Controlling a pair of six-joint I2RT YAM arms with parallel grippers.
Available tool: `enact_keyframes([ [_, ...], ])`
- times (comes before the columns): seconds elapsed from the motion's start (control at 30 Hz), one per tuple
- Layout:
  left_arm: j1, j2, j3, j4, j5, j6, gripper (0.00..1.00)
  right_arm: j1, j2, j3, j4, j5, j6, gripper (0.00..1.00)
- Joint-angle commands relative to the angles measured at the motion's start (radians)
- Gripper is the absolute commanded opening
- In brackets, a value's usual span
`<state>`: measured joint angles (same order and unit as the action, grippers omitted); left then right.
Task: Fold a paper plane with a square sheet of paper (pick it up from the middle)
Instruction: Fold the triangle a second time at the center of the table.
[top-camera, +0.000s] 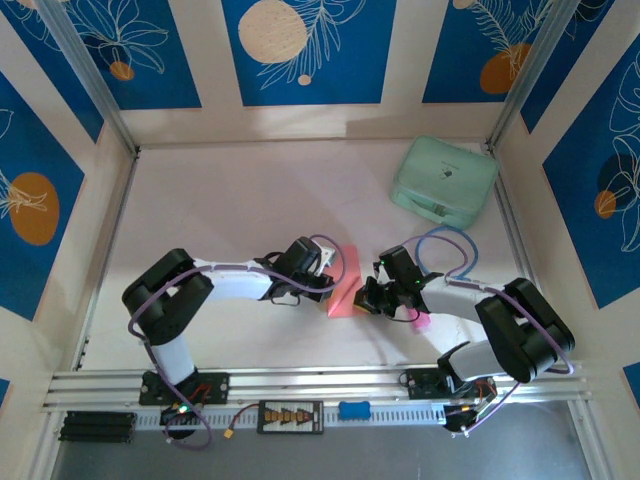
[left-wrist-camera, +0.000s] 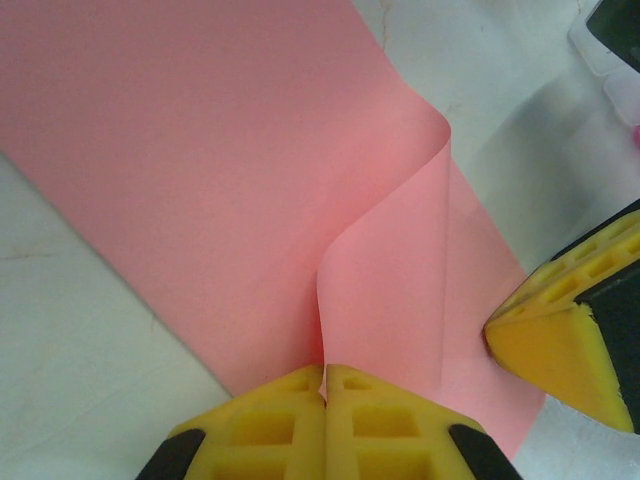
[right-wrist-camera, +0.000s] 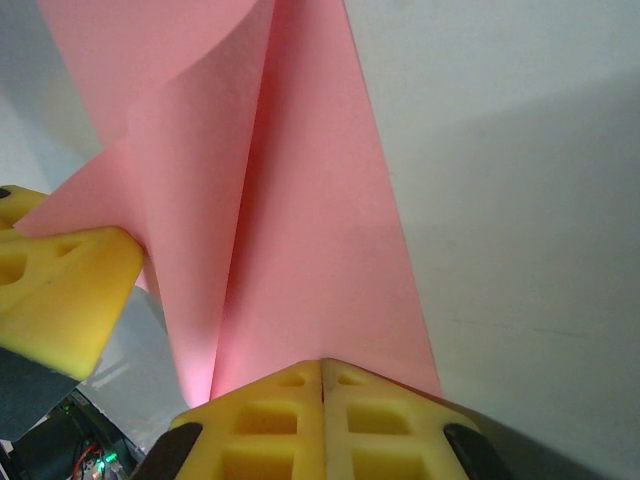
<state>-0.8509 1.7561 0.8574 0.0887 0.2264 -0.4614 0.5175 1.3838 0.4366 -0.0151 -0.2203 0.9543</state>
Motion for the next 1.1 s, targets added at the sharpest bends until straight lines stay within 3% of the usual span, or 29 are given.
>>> enact_keyframes([
  [0.0, 0.010, 0.008, 0.015, -0.027, -0.011, 0.024, 0.00, -0.005, 0.005, -0.006, -0.083, 0.032, -0.011, 0.00],
  [0.8, 0.010, 0.030, 0.019, -0.038, 0.002, 0.034, 0.00, -0.005, -0.002, 0.004, -0.093, 0.030, -0.015, 0.00],
  [1.07, 0.010, 0.034, 0.023, -0.038, 0.008, 0.035, 0.00, -0.022, -0.077, 0.025, -0.055, -0.008, -0.019, 0.00],
])
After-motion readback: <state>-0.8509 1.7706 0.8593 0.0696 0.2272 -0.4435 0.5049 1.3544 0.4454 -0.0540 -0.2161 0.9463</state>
